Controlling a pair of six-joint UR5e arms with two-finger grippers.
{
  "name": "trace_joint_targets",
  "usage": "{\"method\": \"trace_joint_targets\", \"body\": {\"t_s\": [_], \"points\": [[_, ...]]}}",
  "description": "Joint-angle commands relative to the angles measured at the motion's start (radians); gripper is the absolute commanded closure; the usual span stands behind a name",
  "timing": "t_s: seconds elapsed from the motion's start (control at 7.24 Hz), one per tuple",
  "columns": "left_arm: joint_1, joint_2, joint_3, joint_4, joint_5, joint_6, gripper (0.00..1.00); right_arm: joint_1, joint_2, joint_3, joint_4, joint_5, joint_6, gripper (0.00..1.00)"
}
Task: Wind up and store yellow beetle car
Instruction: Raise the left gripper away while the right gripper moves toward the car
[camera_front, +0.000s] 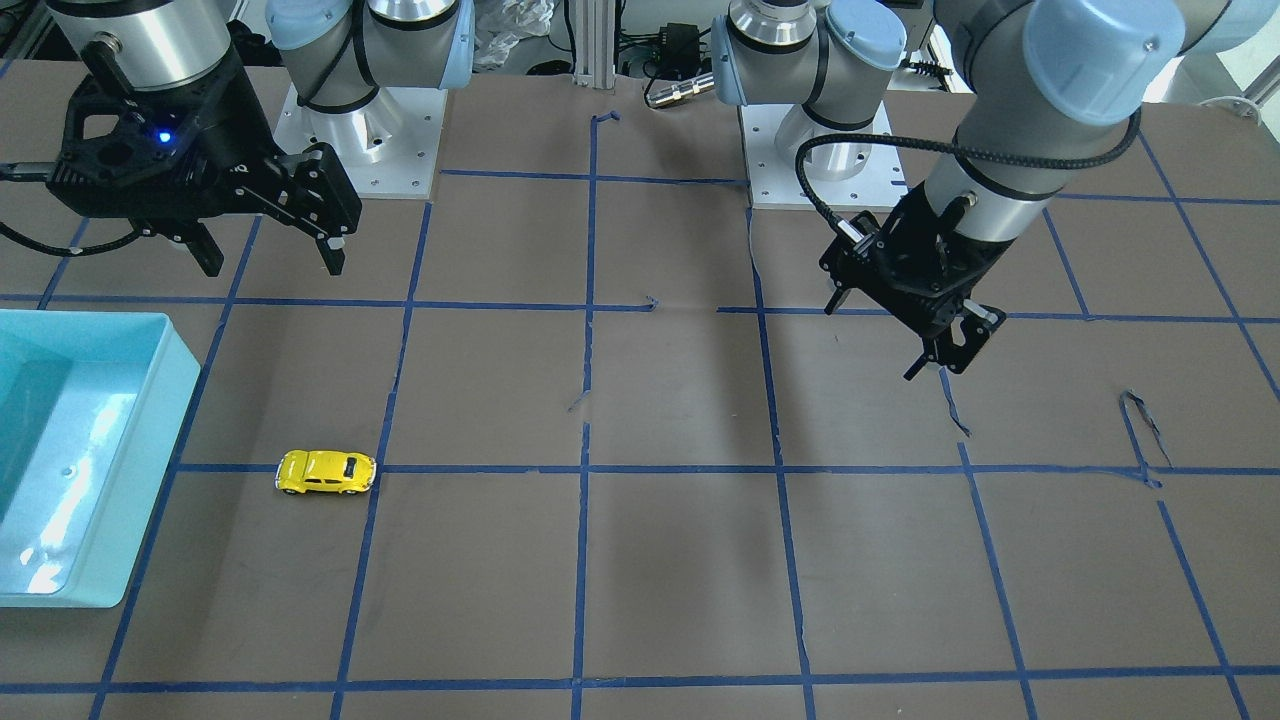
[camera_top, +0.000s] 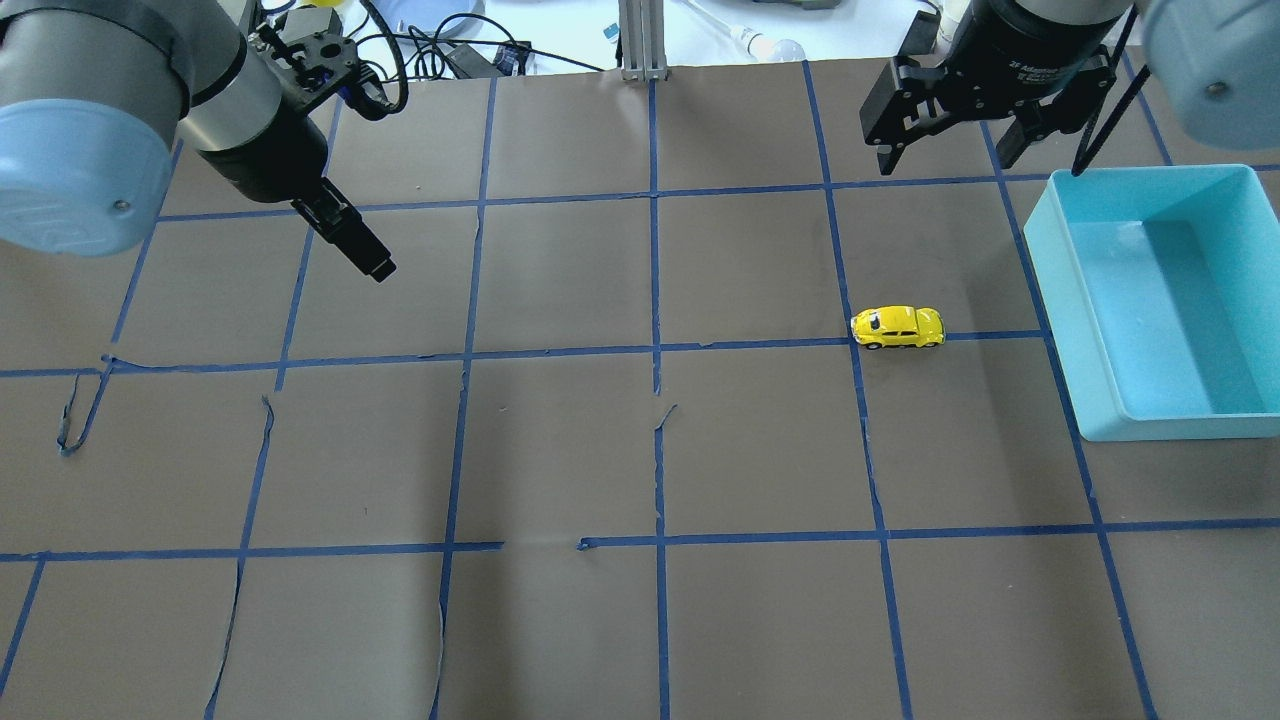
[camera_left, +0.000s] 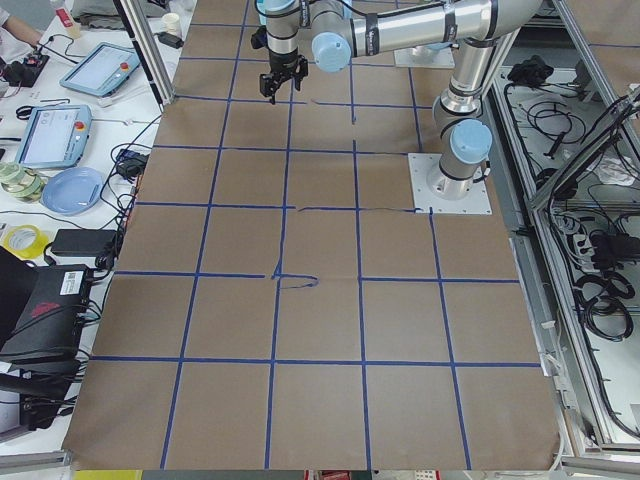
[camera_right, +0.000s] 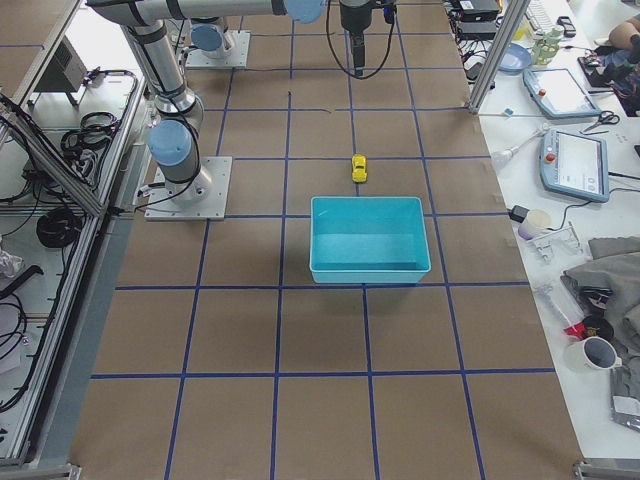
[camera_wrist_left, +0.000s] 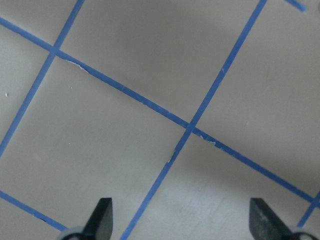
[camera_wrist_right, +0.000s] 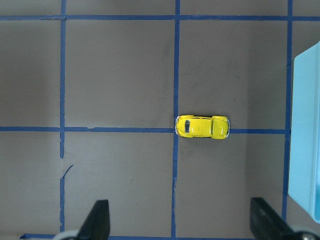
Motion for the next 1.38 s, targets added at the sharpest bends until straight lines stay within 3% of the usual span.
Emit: {"method": "trace_joint_targets", "body": {"t_s": [0.0,0.28,0.55,0.69,0.97,1.24], "points": [[-0.012,0.078,0.003,-0.064,0.003,-0.224,0.01,-0.001,0.008,0.002,0.002,0.000,-0.113,0.00],[-0.012,0.124,0.014,-0.083,0.000,-0.489,0.00,-0.011,0.029,0.027,-0.003,-0.005,-0.422,0.00],[-0.014,0.118,0.024,-0.091,0.012,-0.672,0.00,-0.027,0.044,0.131,-0.035,-0.012,-0.731,0.00],[-0.014,0.112,0.025,-0.092,0.021,-0.710,0.00,-0.050,0.051,0.197,-0.093,-0.017,-0.792,0.00],[-0.018,0.100,0.037,-0.097,0.086,-0.820,0.00,-0.084,0.086,0.338,-0.301,-0.089,-1.114,0.00],[-0.020,0.084,0.077,-0.129,0.080,-0.830,0.00,-0.121,0.165,0.393,-0.502,-0.078,-1.394,0.00]]}}
